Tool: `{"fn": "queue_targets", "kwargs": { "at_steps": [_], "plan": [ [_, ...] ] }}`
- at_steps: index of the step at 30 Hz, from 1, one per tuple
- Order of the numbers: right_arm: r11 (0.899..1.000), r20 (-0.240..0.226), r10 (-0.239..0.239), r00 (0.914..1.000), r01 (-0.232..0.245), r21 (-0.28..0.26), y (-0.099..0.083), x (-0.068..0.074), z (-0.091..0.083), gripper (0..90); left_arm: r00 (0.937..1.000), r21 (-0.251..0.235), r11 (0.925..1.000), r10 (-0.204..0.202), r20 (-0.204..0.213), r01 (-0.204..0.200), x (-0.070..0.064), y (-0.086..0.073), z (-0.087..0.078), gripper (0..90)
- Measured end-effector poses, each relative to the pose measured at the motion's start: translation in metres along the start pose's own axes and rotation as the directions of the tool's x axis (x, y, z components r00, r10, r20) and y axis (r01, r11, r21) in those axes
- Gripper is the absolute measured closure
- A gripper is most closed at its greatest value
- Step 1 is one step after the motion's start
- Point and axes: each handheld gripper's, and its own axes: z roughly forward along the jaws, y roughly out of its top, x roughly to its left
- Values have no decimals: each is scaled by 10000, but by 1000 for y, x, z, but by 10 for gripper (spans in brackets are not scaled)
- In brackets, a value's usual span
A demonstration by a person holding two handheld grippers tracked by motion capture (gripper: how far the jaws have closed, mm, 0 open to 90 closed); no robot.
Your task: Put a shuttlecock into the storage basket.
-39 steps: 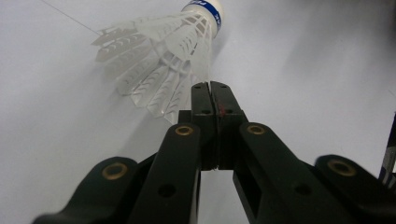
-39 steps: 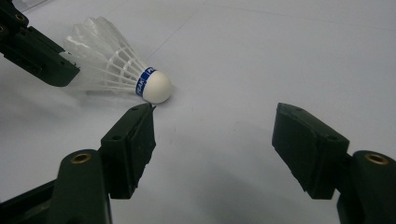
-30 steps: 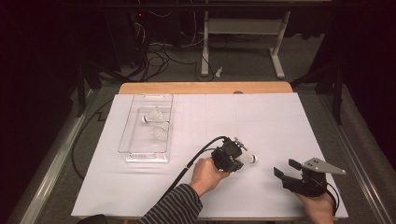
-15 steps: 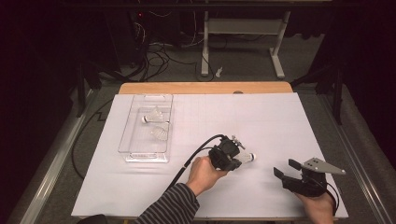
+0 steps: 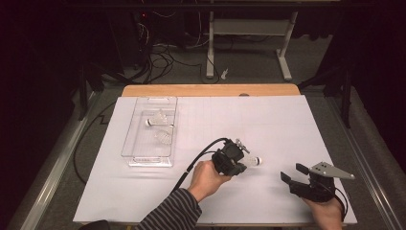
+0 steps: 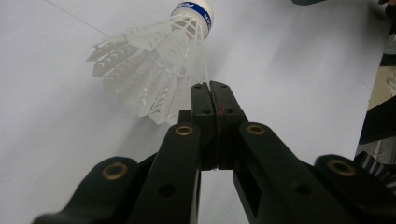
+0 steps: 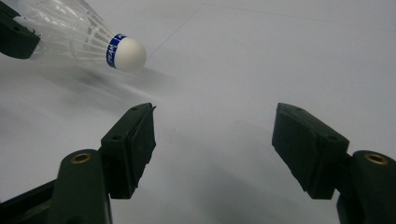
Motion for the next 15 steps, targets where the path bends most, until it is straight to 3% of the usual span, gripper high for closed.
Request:
{"fn": "queue_targets", "kwargs": {
  "at_steps": [15],
  "plan": [
    [10000, -1, 8, 10000, -8, 8, 0, 0, 0, 308, 10000, -134, 9999, 27, -35, -27, 3, 0, -12, 896]
  ]
}}
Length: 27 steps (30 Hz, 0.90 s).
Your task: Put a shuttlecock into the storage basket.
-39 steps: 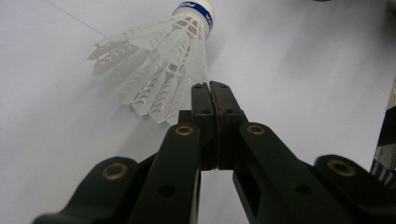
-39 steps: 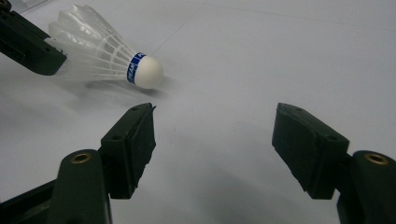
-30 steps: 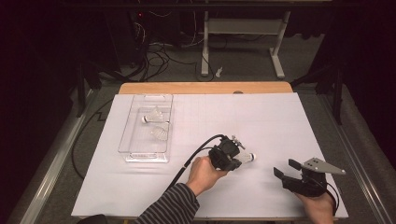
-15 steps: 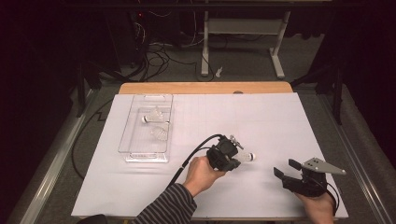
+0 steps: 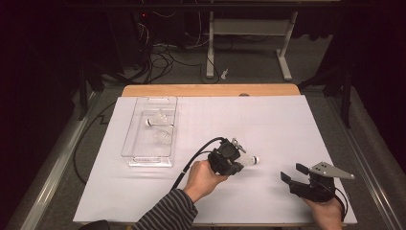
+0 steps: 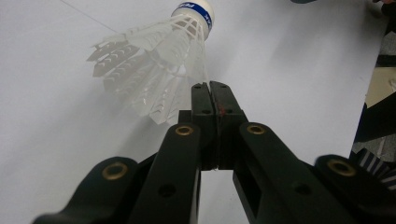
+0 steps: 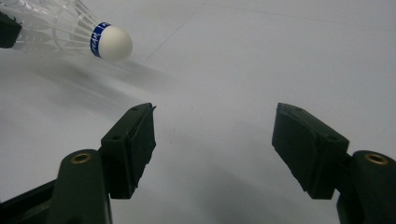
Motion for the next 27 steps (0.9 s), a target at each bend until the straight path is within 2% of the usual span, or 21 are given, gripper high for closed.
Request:
{"fn": "queue_targets", "kwargs": {
  "at_steps": [27],
  "plan": [
    [10000, -1, -27, 10000, 27, -22, 0, 0, 0, 308, 9998, -142, 9999, -5, -188, 2, 8, -1, -20, 896]
  ]
}}
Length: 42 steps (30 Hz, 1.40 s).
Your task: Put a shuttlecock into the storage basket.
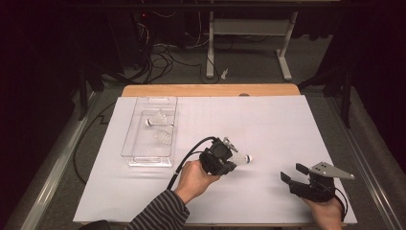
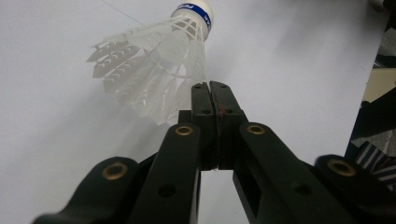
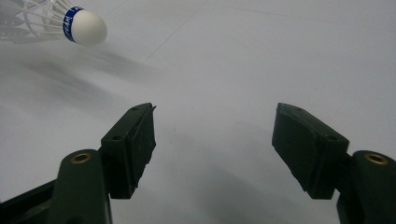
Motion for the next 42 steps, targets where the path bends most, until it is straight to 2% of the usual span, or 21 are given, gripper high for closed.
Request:
{"fn": "queue_targets", "kwargs": {
  "at_steps": [42],
  "plan": [
    [10000, 7, -1, 10000, 1, 11, 0, 0, 0, 308, 9994, -406, 9989, -238, -243, 228, 14, 4, -29, 896]
  ]
}}
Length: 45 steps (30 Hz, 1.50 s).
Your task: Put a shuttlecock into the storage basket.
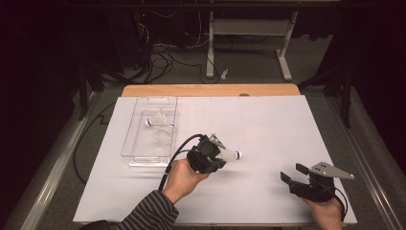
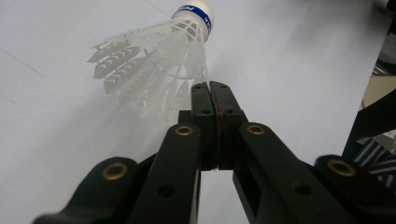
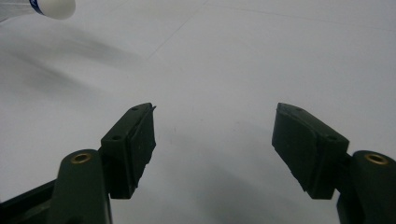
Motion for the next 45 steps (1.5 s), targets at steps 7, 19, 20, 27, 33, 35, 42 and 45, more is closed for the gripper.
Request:
{"fn": "queue_targets", "kwargs": {
  "at_steps": [7, 19, 20, 27, 33, 35, 42, 45],
  "plan": [
    [10000, -4, 2, 10000, -2, 12, 0, 0, 0, 308, 10000, -41, 10000, -41, -46, 41, 2, 1, -3, 896],
    [10000, -6, 21, 10000, -21, 7, 0, 0, 0, 308, 9999, -160, 9998, -107, -106, 106, 6, 3, -10, 895],
    [10000, -6, 25, 10000, -25, 2, 0, 0, 0, 308, 9999, -155, 9998, -107, -110, 106, 6, 3, -11, 895],
    [10000, -6, 2, 10000, -2, 11, 0, 0, 0, 308, 9997, -269, 9996, -135, -181, 130, 10, 5, -16, 895],
    [10000, -2, -2, 10000, 2, 13, 0, 0, 0, 308, 9996, -340, 9993, -175, -243, 166, 12, 6, -20, 895],
    [10000, -1, 15, 10000, -15, 19, 0, 0, 0, 308, 9995, -375, 9991, -191, -252, 181, 12, 6, -21, 896],
    [10000, -6, -3, 10000, 3, 13, 0, 0, 0, 308, 9992, -463, 9987, -233, -319, 218, 15, 7, -26, 895],
    [10000, -11, 1, 10000, -1, 22, 0, 0, 0, 307, 9990, -522, 9984, -250, -359, 232, 17, 7, -28, 895]
  ]
}}
